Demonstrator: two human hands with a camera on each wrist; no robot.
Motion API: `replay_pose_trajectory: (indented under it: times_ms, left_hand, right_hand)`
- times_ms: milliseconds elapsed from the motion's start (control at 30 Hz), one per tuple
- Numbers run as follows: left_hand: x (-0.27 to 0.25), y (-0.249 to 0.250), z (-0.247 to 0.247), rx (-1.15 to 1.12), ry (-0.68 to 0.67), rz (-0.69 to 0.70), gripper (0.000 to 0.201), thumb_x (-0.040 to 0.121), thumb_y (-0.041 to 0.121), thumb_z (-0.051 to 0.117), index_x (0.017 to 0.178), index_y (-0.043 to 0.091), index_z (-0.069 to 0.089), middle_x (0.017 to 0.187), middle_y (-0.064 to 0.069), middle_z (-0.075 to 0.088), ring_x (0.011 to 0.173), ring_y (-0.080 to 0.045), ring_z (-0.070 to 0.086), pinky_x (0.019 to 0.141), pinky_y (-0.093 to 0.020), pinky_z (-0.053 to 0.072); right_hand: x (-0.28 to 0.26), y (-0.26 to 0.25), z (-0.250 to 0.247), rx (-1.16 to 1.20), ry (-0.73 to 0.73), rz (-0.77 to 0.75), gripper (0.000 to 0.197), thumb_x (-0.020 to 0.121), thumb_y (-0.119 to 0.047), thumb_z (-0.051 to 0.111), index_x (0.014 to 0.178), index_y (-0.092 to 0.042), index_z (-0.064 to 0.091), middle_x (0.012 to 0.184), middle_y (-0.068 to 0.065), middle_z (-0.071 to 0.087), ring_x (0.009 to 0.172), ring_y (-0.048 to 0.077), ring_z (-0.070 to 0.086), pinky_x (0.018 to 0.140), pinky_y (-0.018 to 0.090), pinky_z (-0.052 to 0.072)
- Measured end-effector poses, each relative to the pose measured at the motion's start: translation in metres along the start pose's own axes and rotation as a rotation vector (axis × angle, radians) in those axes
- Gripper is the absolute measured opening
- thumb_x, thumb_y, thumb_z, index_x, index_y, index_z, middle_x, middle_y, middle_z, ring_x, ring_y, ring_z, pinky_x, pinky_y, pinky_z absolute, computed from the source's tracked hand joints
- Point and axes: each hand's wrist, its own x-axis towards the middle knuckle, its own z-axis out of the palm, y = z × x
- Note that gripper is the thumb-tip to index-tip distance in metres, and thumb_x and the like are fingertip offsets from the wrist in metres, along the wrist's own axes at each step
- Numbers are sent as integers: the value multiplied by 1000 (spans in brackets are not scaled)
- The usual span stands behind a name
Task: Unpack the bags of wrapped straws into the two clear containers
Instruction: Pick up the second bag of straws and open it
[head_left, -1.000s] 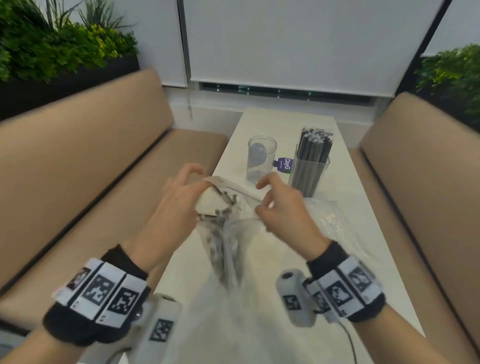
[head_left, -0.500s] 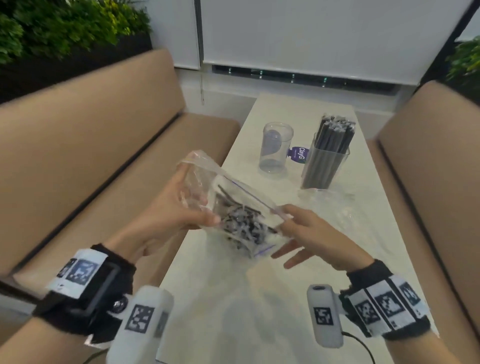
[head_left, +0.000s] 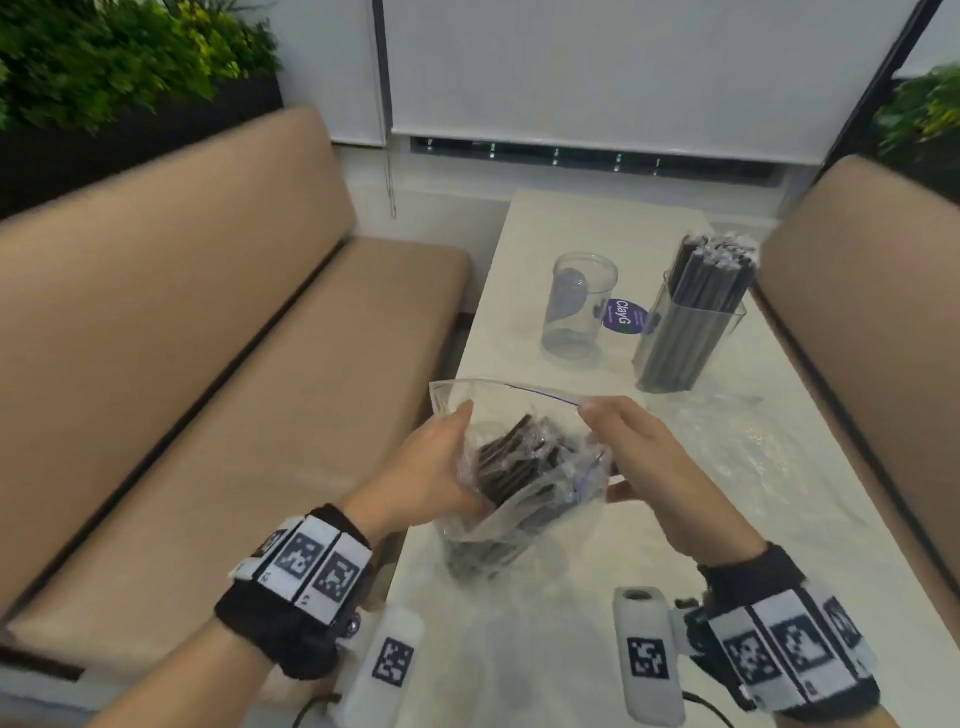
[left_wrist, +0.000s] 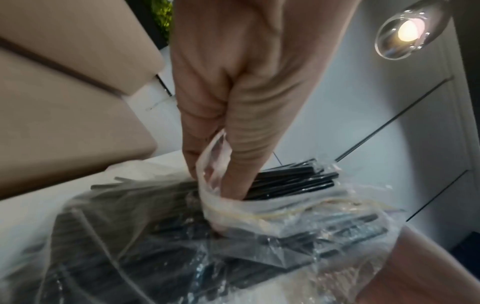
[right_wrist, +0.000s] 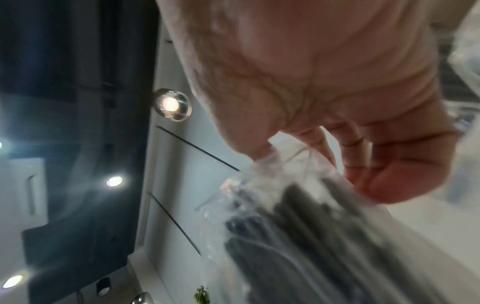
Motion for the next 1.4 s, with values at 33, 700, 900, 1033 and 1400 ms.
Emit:
replay_pose_trajectory:
  times_ms: [33,700,900,1033,1400]
  left_hand:
    - [3,-2,2,-46,41,1,91,64,15,81,141,27,34,120,6,60,109,-16,59,79,-19,50]
    - [60,-21,-14,-427,58,67,102,55,24,95,138,37,37,126,9,31,113,-2,41,74,3,39]
    - [70,-18,-1,-655,-28,163,129,55,-3,90,140,53,12,113,-8,47,72,-16,63,72,-33,59]
    - [80,-26,3,-637,-146,142,122,57,-3,91,146,38,19,128,24,49,103,9,62,93,-25,54]
    - [103,-45,21,-610,87,13,63,52,27,92,107,36,62,107,12,74,104,-6,69,94,-38,55]
  right_hand:
    - [-7,-4,-1,-35,39,-18,31,94,-47,51,121,-32,52,94,-3,64,76,10,61,63,29,49]
    - [78,6,6,508,208,-14,23,95,-25,51,113,-21,65,85,5,64,58,16,54,62,32,46]
    - [114,34,6,371,154,73,20,101,-20,50,93,-11,66,80,1,60,38,8,37,36,18,31]
    - [121,45,13,411,57,129,24,102,-23,47,96,-2,59,71,3,65,53,18,40,43,22,31]
    - [143,35,13,51,317,27,12,95,-6,47,95,-6,59,82,8,62,63,22,56,55,26,45]
